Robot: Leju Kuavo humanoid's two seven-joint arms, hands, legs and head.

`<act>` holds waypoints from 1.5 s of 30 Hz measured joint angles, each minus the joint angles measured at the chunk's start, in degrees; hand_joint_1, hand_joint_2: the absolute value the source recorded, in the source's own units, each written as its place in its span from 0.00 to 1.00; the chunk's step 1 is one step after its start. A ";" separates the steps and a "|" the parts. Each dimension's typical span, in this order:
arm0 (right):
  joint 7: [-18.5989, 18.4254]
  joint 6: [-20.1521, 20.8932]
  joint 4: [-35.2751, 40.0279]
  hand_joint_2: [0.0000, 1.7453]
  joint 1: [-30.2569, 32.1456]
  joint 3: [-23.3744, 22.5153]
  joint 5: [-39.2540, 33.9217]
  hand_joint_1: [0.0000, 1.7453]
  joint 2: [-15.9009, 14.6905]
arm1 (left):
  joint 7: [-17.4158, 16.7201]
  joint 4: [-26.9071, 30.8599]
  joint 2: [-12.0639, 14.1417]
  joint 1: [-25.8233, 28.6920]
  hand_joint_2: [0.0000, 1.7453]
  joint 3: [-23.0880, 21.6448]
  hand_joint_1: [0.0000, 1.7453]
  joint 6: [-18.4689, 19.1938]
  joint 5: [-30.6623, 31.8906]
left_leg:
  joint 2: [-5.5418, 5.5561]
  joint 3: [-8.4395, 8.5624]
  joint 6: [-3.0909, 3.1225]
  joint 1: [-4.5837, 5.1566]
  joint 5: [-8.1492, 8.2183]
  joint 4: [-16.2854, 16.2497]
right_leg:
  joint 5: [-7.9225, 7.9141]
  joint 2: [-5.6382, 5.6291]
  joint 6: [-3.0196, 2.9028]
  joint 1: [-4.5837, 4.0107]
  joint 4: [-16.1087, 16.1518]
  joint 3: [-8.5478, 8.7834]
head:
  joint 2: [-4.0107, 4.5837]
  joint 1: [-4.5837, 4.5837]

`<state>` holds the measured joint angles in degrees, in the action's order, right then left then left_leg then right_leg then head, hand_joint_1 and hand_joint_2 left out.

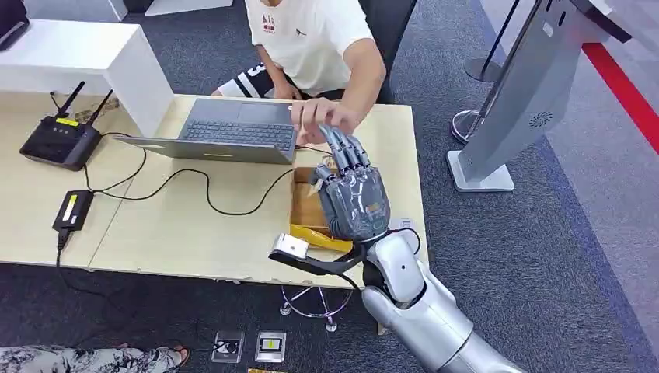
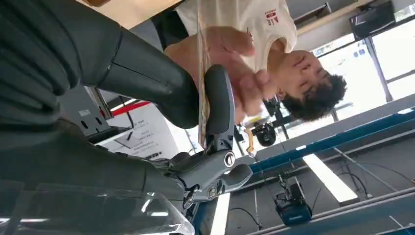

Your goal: Pass the card to the sensor for recognition and then transmit it.

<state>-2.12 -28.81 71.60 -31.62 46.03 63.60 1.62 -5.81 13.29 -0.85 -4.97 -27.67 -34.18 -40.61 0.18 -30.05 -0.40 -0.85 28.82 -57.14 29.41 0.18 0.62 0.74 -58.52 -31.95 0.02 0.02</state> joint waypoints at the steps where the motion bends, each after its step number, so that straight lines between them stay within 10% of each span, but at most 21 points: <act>1: -0.20 -0.04 -0.02 1.00 0.00 0.02 0.02 0.96 -0.09 | 0.00 0.00 0.06 0.00 1.00 -0.02 0.00 0.04 -0.02 | -0.01 0.00 0.00 0.00 0.00 0.00 | 0.00 -0.02 0.00 0.00 0.00 -0.01 | 0.00 0.00; 15: -2.95 -9.55 -3.41 1.00 3.06 -7.51 -9.67 1.00 -4.02 | 0.18 0.00 0.17 0.03 1.00 -0.02 0.00 -1.42 -1.92 | -0.02 0.01 0.00 0.02 0.01 -0.02 | 0.00 -0.03 0.00 0.03 0.02 -0.03 | 0.00 0.00; 29: 5.31 -9.57 -8.75 1.00 8.95 -20.09 -16.81 1.00 -5.35 | -0.52 0.00 -0.26 0.01 1.00 -0.39 0.00 -5.09 -4.15 | -0.05 -0.01 0.00 0.01 0.01 -0.01 | 0.00 -0.04 0.00 0.02 0.02 -0.03 | 0.00 0.00; 45: 11.17 -9.57 -22.63 1.00 10.35 -21.97 -22.23 1.00 -1.29 | -0.72 -5.03 -2.93 -2.37 1.00 -0.42 0.00 -5.64 -2.21 | -0.05 -0.02 0.00 0.01 0.01 -0.01 | 0.00 -0.03 0.00 0.01 0.01 -0.04 | -0.02 0.00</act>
<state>9.05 -38.38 48.98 -21.27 24.06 41.38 0.33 -6.54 8.26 -3.78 -7.35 -28.09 -39.82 -42.82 0.13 -30.07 -0.41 -0.85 28.83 -57.14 29.41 0.15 0.62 0.75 -58.51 -32.00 0.00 0.02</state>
